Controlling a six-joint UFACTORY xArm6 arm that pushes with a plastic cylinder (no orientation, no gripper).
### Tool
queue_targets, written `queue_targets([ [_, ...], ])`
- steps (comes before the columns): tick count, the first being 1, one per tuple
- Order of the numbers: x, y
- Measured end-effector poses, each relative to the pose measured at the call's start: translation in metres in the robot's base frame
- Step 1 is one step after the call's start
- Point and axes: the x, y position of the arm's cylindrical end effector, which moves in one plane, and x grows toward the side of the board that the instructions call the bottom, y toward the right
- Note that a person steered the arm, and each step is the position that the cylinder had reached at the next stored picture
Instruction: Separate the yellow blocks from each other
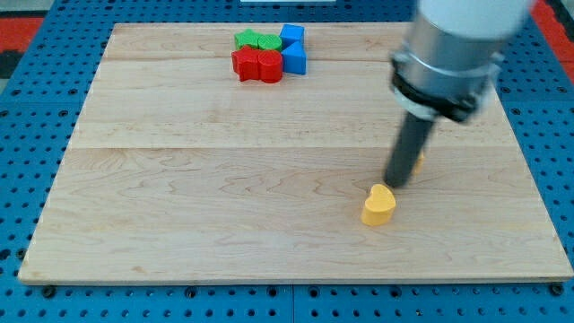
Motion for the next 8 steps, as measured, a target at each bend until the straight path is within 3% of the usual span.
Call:
queue_targets([
  [1, -0.025, -0.033],
  [2, 0.017, 0.007],
  [3, 0.017, 0.083],
  [4, -0.028, 0.092],
  [5, -0.027, -0.021],
  [7, 0.038, 0.085],
  [8, 0.108, 0.094],
])
